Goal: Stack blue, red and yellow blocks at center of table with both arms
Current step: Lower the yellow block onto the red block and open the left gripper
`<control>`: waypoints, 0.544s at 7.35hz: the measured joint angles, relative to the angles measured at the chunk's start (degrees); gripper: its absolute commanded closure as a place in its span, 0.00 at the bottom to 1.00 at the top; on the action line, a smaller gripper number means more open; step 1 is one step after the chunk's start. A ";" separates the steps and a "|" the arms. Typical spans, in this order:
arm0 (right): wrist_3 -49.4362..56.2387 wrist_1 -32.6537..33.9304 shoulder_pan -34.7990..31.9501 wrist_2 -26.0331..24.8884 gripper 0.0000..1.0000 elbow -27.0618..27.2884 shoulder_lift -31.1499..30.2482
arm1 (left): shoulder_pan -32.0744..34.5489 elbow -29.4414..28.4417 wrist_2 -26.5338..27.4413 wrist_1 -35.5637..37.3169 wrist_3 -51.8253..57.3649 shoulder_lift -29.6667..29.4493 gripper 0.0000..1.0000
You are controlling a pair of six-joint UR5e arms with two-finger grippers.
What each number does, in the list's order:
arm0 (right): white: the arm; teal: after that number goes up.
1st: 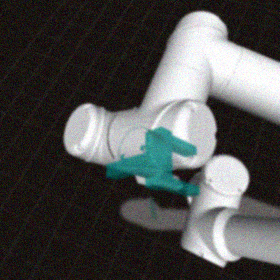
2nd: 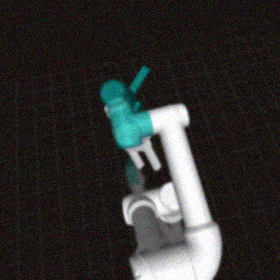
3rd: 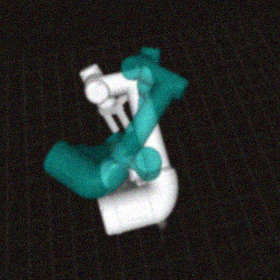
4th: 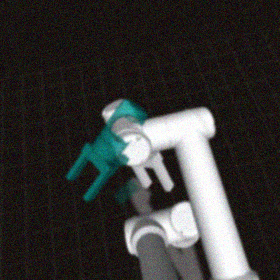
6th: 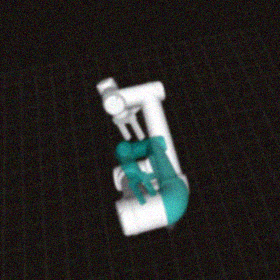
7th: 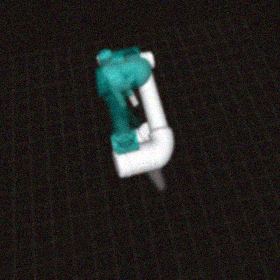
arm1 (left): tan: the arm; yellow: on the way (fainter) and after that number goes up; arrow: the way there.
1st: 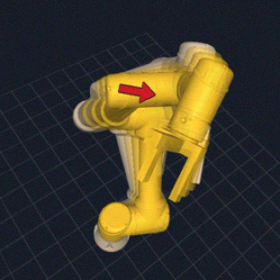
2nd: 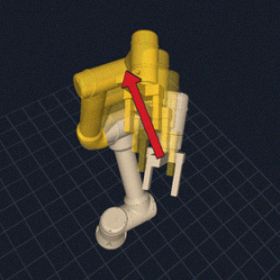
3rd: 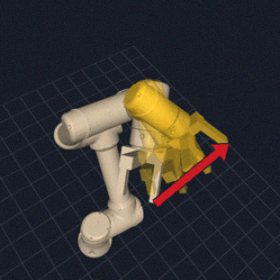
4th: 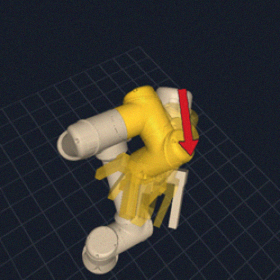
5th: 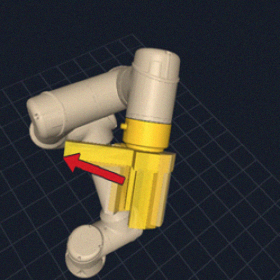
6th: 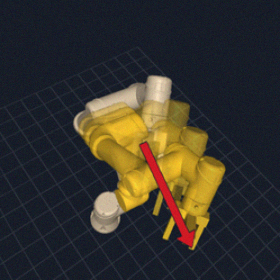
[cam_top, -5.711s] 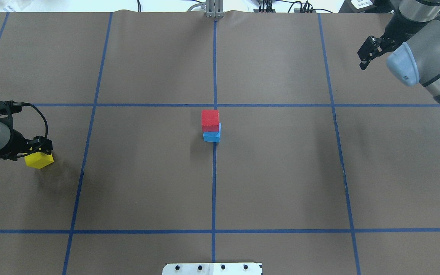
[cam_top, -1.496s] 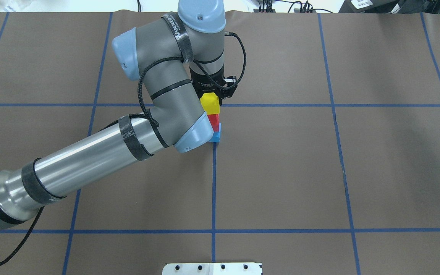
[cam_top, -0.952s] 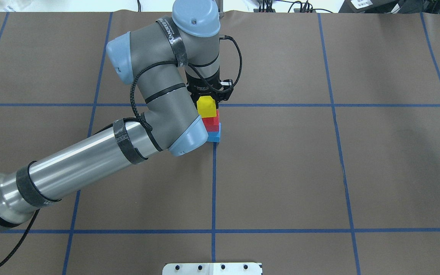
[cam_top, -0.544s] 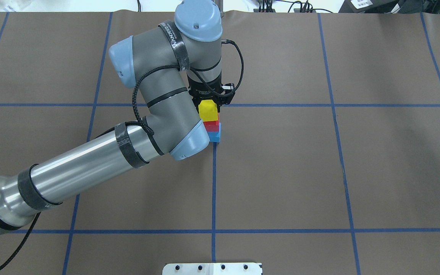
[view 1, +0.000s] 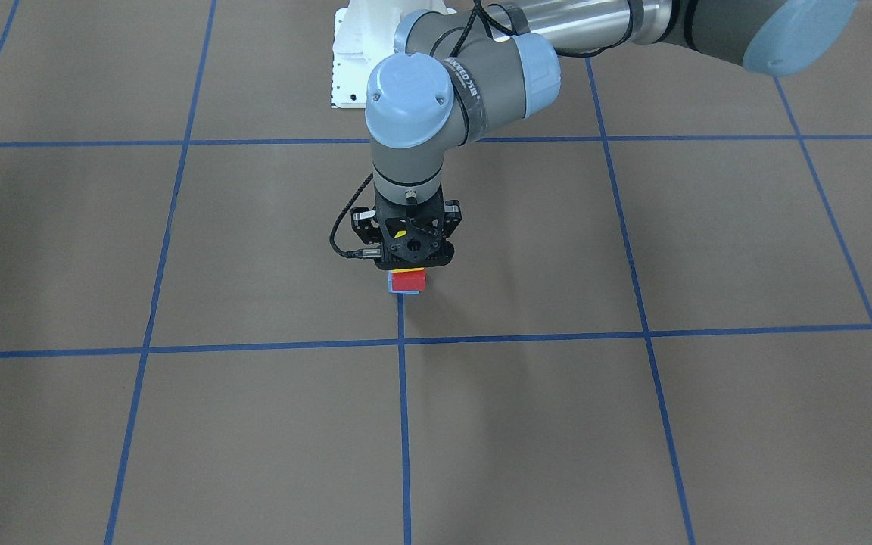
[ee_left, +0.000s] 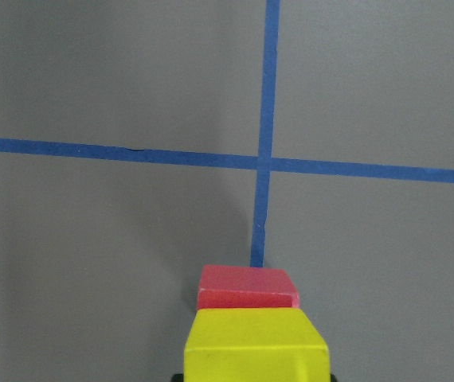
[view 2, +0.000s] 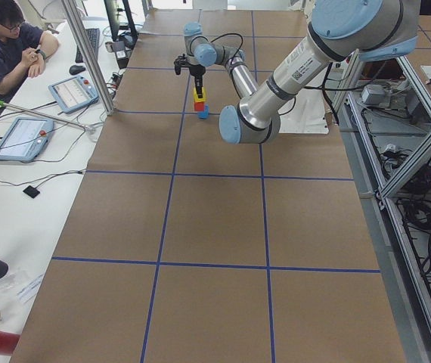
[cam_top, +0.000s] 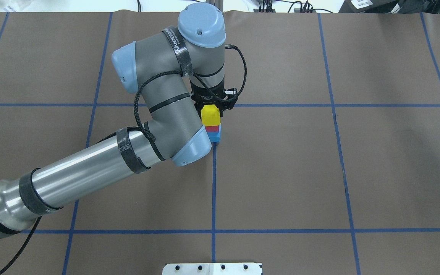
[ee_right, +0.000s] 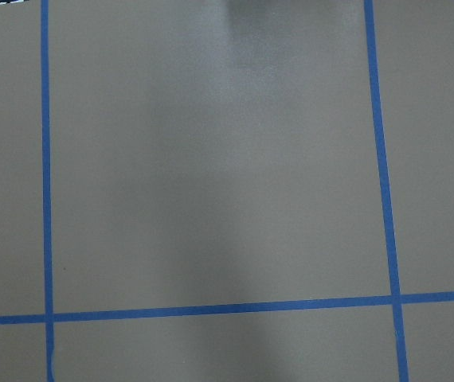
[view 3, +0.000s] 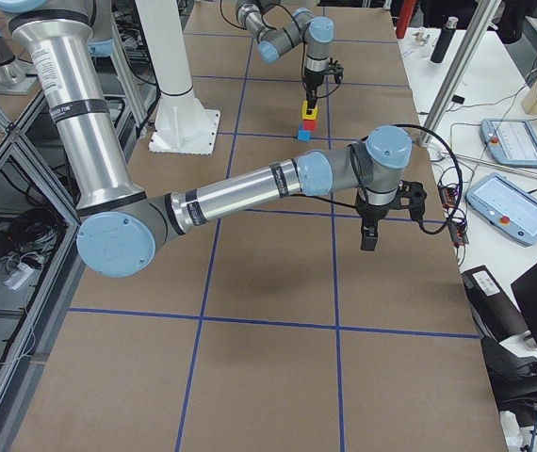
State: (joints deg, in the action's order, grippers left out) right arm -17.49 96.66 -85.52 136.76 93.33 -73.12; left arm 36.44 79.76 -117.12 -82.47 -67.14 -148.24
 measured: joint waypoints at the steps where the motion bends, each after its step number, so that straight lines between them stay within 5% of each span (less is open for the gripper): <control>1: 0.00 -0.02 0.00 0.00 0.00 -0.01 -0.05 | -0.06 0.85 0.22 0.02 -0.64 0.42 0.00; 4: 0.00 0.01 0.00 0.00 0.00 -0.01 -0.17 | -0.13 4.71 0.47 0.01 -2.04 3.02 0.00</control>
State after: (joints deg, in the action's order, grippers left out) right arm -17.49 96.68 -85.52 136.76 93.32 -73.28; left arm 36.31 84.48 -116.65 -82.46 -69.18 -145.23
